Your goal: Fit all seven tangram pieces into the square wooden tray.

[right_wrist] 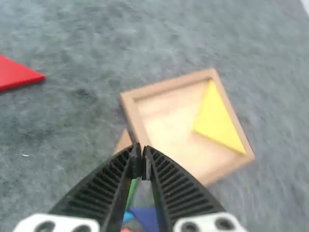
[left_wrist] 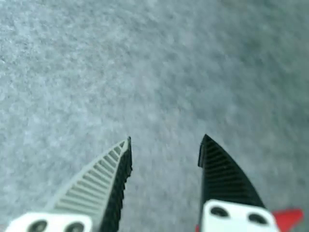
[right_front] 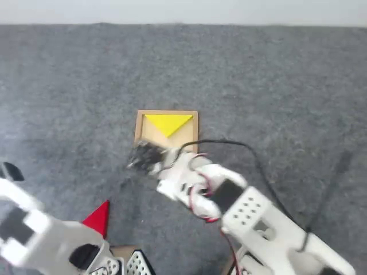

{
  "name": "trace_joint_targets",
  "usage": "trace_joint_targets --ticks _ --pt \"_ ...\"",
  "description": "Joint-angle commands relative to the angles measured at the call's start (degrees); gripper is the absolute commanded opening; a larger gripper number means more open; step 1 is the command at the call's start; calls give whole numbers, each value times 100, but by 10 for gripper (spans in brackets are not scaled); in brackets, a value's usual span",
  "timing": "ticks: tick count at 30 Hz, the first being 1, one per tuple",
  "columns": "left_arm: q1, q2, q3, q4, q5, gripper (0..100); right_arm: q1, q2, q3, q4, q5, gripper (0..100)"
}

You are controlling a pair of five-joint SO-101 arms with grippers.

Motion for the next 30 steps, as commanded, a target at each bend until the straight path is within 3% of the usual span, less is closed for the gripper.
trace_joint_targets --ticks 1,5,8,13,20,23,26,30 --pt "422 -2013 1429 466 -782 224 585 -813 -193 734 -352 7" --pt "1073 -3358 3433 897 -1160 225 1007 -884 -167 1077 -642 7" --pt "835 -3429 3556 1090 -1749 224 1112 -611 -158 1200 -730 7" --pt "237 -2453 3292 1600 -3015 224 1112 92 -185 1042 -721 7" --pt "308 -1319 4259 571 -3895 210 1121 725 -202 664 -695 7" --pt "-44 -1240 4699 -79 -3965 209 1130 796 -229 637 -695 7" --pt "-571 -1371 4725 -62 -4000 207 1130 813 -229 637 -695 7" --pt "-765 -1609 4778 -167 -4009 206 1130 813 -229 629 -695 7"
